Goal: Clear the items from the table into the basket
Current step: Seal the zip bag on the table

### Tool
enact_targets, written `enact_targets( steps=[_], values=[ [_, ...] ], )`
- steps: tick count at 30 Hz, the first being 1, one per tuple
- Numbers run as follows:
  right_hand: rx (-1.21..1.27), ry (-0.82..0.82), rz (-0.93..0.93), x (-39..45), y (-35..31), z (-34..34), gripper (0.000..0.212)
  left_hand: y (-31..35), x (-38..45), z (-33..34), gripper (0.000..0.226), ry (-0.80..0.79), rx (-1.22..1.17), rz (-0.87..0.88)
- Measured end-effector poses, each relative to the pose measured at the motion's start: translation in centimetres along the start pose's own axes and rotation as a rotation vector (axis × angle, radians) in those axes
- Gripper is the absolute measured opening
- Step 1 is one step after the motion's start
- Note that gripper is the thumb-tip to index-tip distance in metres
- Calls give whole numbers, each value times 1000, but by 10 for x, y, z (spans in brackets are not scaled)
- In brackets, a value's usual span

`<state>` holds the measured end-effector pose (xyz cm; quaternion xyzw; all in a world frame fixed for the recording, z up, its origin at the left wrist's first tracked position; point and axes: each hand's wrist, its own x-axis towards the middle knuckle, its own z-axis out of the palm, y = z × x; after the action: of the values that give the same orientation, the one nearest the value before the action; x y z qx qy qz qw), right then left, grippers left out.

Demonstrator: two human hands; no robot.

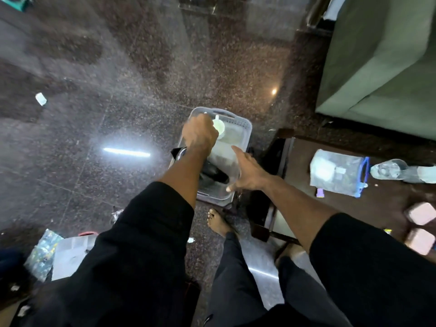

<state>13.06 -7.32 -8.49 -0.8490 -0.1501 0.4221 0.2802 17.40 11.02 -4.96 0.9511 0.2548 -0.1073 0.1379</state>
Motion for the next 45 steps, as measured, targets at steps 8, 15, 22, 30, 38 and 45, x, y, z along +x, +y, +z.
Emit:
enact_targets(
  steps=[8, 15, 22, 30, 38, 45],
  values=[
    [-42, 283, 148, -85, 121, -69, 74, 159, -91, 50, 20, -90, -124, 214],
    [144, 453, 375, -147, 272, -112, 56, 293, -137, 142, 28, -336, -249, 271],
    [337, 491, 570, -130, 392, -111, 33, 350, -133, 256, 25, -454, -211, 361],
    [342, 686, 813, -63, 484, -83, 57, 355, -113, 378, 46, -521, -157, 348],
    [512, 834, 881, -32, 506, -54, 72, 349, -105, 413, 62, -401, -64, 394],
    [582, 970, 713, -41, 474, -43, 41, 352, -105, 407, 50, -399, -182, 321]
  ],
)
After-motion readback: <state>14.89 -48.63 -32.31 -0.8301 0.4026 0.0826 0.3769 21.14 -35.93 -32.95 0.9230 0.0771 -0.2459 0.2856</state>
